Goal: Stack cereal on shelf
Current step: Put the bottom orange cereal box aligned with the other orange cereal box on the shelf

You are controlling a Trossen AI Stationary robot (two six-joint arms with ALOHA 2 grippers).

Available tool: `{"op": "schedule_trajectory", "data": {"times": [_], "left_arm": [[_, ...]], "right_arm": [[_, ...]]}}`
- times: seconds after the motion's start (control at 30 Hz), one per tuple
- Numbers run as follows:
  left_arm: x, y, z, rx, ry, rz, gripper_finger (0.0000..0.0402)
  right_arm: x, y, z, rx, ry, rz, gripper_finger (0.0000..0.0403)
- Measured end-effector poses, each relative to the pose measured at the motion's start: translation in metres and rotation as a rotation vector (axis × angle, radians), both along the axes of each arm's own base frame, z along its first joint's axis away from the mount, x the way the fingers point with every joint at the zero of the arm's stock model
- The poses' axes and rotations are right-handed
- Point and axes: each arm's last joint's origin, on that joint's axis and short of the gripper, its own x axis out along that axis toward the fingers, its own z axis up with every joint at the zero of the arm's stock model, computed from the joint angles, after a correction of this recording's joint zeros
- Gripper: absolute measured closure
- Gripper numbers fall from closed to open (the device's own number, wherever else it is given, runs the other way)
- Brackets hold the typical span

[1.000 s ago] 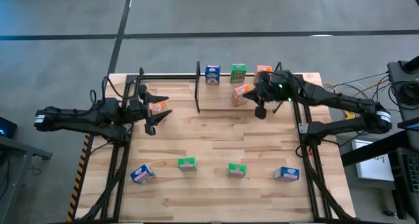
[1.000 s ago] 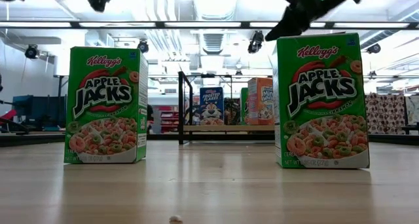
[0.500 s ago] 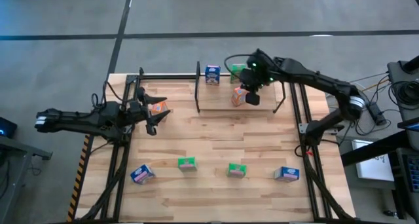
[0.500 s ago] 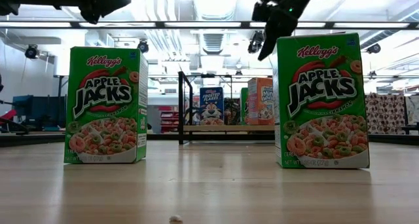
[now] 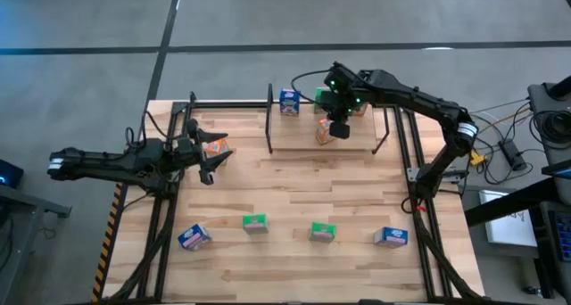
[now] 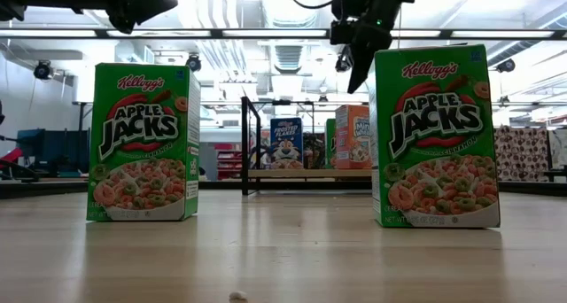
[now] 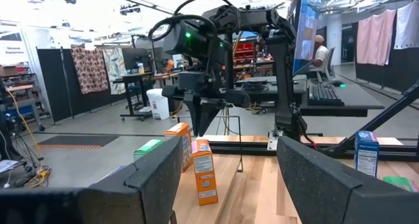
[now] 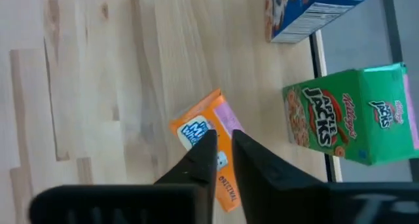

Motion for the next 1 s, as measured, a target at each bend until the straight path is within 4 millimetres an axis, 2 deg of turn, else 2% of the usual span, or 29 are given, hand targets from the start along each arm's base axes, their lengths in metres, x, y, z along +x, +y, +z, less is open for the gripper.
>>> {"op": "schedule_trajectory", "data": {"times": [0.3,0.5,0.67,1.0], "left_arm": [[0.0,0.0,0.0,-0.001,0.0,0.0,0.0171],[0.0,0.0,0.0,-0.001,0.001,0.0,0.0171],[0.0,0.0,0.0,-0.001,0.001,0.0,0.0171],[0.0,0.0,0.0,-0.002,0.0,0.0,0.0171]], "right_arm": [[-0.002,0.002,0.0,-0.035,0.039,0.115,0.022],[-0.003,0.003,-0.003,-0.031,0.063,0.137,0.0152],[-0.004,0.003,-0.011,-0.023,0.089,0.159,0.0134],[-0.001,-0.001,-0.024,-0.042,0.071,0.157,0.0144]]}}
